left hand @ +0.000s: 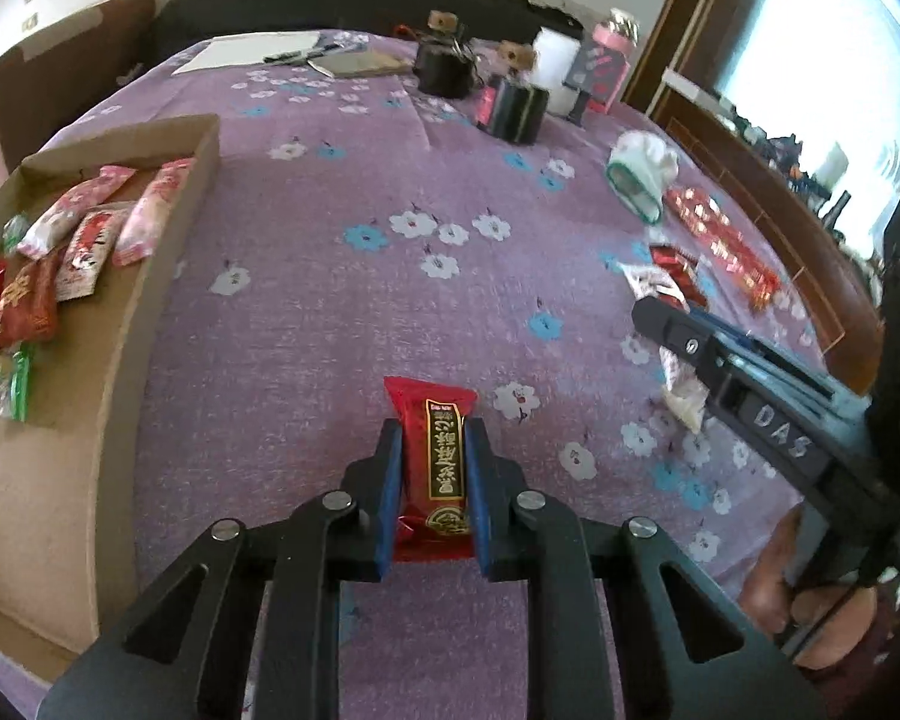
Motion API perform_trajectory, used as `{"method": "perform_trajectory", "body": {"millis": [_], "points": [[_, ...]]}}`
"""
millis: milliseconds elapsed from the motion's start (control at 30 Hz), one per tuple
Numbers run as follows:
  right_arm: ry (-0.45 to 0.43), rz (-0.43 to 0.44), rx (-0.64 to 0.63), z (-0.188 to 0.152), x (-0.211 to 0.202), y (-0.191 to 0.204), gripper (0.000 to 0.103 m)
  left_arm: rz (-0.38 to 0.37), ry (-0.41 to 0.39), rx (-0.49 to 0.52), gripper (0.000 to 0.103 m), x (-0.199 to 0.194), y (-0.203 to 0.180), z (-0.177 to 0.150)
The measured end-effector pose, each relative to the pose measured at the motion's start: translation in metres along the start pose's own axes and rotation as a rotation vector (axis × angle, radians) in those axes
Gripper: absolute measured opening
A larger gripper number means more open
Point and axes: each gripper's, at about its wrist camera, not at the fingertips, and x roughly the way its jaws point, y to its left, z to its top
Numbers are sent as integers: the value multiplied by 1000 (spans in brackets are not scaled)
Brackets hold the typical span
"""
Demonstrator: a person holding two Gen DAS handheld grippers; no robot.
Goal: Organize snacks
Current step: 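Grasp the red gold-printed candy bar with the left gripper while the right grasps the white-and-red packet, then carry both snacks into the box and open both grippers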
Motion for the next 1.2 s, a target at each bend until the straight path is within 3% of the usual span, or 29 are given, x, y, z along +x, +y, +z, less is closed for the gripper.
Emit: {"method": "perform_trajectory", "body": {"millis": [233, 500, 600, 833, 1000, 1200], "points": [[-19, -6, -16, -1, -1, 3, 30, -22, -98, -92, 17, -56, 41, -1], [-21, 37, -71, 2, -12, 34, 30, 145, -162, -244, 17, -104, 142, -17], [12, 144, -87, 6, -18, 66, 30, 182, -166, -301, 17, -109, 174, -22], [117, 340, -214, 10, -4, 169, 29, 224, -134, -331, 17, -97, 210, -27], [186, 405, -286, 0, 17, 228, 29, 226, -106, -351, 17, -86, 230, -23], [257, 414, -363, -17, 46, 277, 29, 195, -102, -353, 17, -84, 235, -22]]}}
